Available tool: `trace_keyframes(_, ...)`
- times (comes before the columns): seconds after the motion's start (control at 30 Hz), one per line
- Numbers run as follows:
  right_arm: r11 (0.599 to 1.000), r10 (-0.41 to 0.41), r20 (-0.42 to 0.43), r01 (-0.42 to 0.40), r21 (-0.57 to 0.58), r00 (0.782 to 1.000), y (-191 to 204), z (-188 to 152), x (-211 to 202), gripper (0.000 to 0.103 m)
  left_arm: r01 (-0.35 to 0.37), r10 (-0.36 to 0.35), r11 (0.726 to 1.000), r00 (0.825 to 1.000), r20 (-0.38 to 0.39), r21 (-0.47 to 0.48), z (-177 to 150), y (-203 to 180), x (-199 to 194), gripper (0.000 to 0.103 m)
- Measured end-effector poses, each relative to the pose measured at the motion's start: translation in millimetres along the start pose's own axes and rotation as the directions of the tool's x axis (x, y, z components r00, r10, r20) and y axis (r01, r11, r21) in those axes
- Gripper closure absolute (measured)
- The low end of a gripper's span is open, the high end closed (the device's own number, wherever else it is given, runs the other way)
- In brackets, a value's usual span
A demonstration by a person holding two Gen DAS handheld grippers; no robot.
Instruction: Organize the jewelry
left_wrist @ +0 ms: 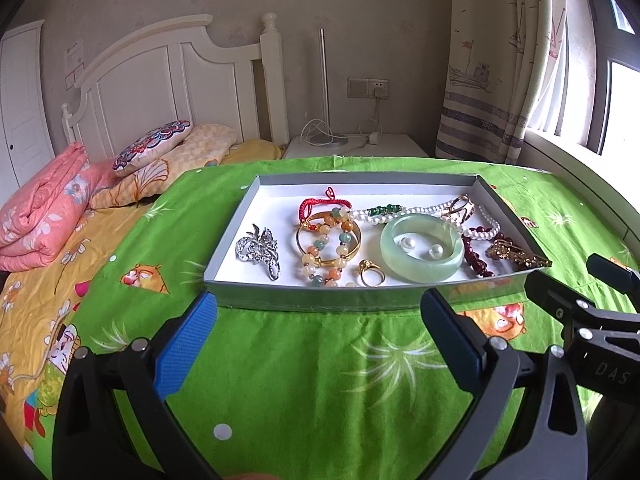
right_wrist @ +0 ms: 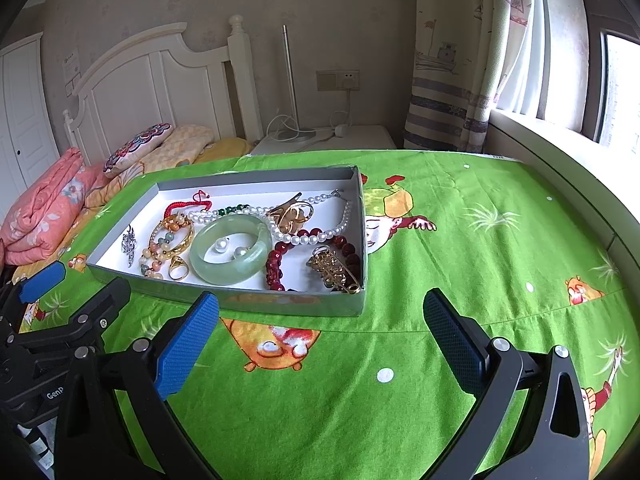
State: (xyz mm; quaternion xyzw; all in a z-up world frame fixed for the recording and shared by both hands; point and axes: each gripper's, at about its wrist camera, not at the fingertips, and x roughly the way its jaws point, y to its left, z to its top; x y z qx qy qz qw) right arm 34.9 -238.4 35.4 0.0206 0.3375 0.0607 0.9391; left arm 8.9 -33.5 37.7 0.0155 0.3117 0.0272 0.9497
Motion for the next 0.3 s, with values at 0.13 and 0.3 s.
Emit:
trace_keyframes(0.13,1.0,0.002,0.0,-0.002,0.0,1.0,3.0,0.0,-0.1,0.005,-0.003,0.002,1.0,0.999,-0.05,-0.016,-2.2,1.6,7.1,0.002)
trace_keyframes(0.3,0.999,0.041,-0.047,-0.042,-0.012,0.998,7.3,-8.0,-1.5,0.005,-0.008,0.012,0.999,0.992,-0.127,0.032,-12.0,-0.5,10.0,0.002)
